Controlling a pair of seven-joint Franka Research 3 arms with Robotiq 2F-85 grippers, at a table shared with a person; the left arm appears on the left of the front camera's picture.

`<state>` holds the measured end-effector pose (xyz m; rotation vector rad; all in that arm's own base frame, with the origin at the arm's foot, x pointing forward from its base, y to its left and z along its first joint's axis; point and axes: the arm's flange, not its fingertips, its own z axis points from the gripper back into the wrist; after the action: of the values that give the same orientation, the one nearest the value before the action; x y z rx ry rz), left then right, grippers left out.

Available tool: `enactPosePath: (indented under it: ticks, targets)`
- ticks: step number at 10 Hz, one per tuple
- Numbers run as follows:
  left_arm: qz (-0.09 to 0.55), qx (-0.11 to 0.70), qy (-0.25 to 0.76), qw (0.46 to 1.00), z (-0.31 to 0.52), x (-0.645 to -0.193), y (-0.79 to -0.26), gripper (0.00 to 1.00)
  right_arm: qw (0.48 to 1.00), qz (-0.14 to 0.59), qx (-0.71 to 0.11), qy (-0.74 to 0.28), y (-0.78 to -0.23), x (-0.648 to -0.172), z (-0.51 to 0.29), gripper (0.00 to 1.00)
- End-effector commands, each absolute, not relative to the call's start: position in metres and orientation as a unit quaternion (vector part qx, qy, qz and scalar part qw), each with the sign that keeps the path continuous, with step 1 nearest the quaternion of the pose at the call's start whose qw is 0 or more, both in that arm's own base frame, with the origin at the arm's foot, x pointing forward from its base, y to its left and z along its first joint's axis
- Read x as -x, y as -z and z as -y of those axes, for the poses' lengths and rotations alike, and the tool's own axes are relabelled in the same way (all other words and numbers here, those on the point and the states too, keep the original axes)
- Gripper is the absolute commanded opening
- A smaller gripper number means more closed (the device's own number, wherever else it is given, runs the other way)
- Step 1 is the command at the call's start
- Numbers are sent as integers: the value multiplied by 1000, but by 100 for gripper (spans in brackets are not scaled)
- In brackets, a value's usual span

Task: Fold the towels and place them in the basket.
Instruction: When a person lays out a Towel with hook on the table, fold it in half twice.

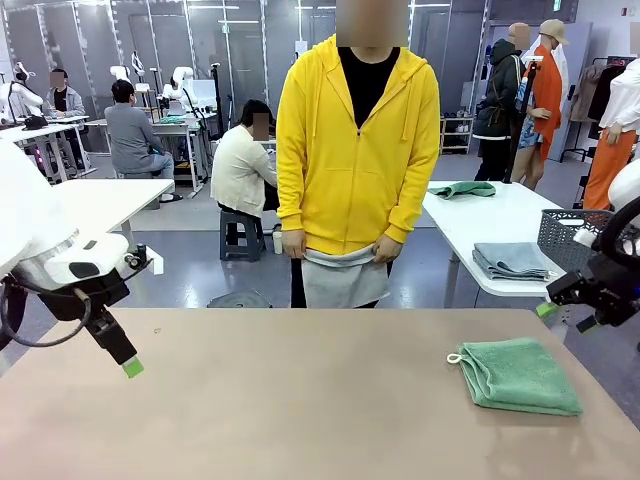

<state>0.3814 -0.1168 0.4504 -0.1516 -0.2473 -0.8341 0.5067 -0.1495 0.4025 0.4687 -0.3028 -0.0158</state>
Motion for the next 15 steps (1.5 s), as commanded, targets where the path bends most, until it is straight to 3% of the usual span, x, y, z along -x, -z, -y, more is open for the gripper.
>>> enactPosePath:
  ticks: [1,3,7,11,13,15]
  targets:
    - [120,108,407,899,97,-384,-482,100,951,199,-202,-124,-449,-479,126,100]
    - [122,131,383,906,72,-383,-504,100,938,226,-164,-203,-495,-461,109,100]
    - [205,149,358,899,30,-365,-526,100,914,189,-113,-340,-569,-395,42,100]
    - [219,174,350,894,12,-366,-511,100,898,255,-30,-359,-573,-343,1,100]
    - [232,192,339,891,13,-365,-513,100,894,265,-49,-358,-565,-339,1,100]
    - [204,169,342,902,10,-364,-513,100,889,247,-51,-383,-583,-343,4,100]
